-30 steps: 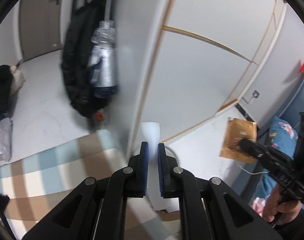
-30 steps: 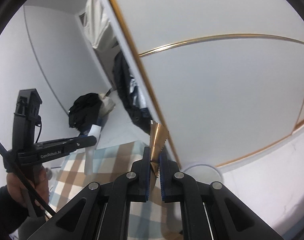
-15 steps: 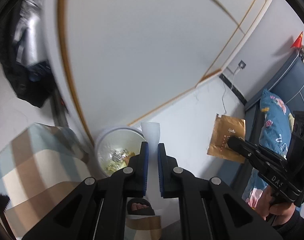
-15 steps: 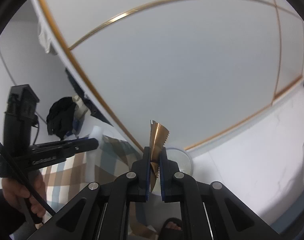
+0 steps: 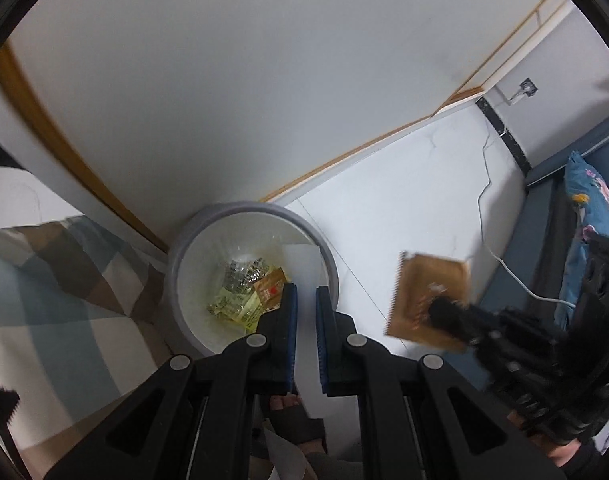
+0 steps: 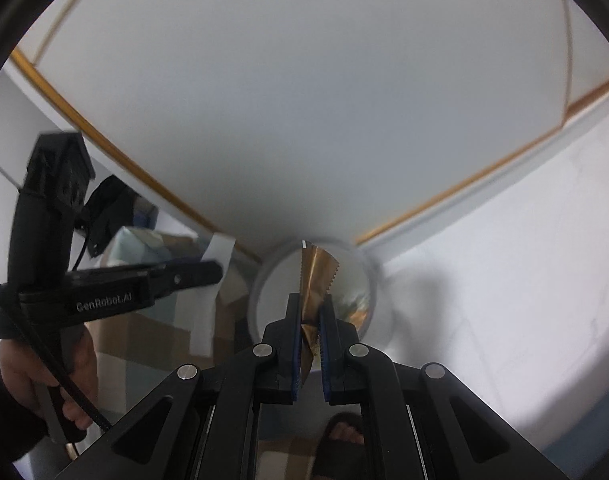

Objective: Collect trash
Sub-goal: 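Open both grippers to drop the packet and foam strip into the bin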

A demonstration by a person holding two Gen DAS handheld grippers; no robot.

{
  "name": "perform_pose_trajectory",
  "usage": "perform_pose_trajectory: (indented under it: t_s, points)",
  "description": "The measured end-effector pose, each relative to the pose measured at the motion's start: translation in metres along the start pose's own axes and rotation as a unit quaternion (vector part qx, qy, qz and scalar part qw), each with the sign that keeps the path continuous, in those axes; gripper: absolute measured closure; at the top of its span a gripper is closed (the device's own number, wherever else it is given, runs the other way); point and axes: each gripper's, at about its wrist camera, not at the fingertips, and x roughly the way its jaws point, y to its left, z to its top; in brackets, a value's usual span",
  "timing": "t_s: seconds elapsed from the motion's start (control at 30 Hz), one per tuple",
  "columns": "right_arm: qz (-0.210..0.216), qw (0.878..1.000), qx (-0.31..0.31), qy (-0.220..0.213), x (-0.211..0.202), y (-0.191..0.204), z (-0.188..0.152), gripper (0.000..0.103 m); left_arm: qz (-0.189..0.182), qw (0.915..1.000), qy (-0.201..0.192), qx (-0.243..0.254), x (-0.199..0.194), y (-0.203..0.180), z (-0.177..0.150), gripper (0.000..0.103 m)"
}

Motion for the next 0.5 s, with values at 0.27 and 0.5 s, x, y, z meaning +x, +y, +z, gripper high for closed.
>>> perform_pose_trajectory:
  t_s: [0.27,0.5]
  points:
    - [0.018,0.998,0.032,0.055,0.054,-0.023,-0.004,0.096,0.036,0.9991,0.02,-0.002,0.016,0.005,-0.001,0.098]
    - [0.034,0.996,0.04,0.076,0.072,-0.031,-0.004,0.096,0.041,0.9988,0.026,-0.006,0.022,0.006,-0.006,0.097]
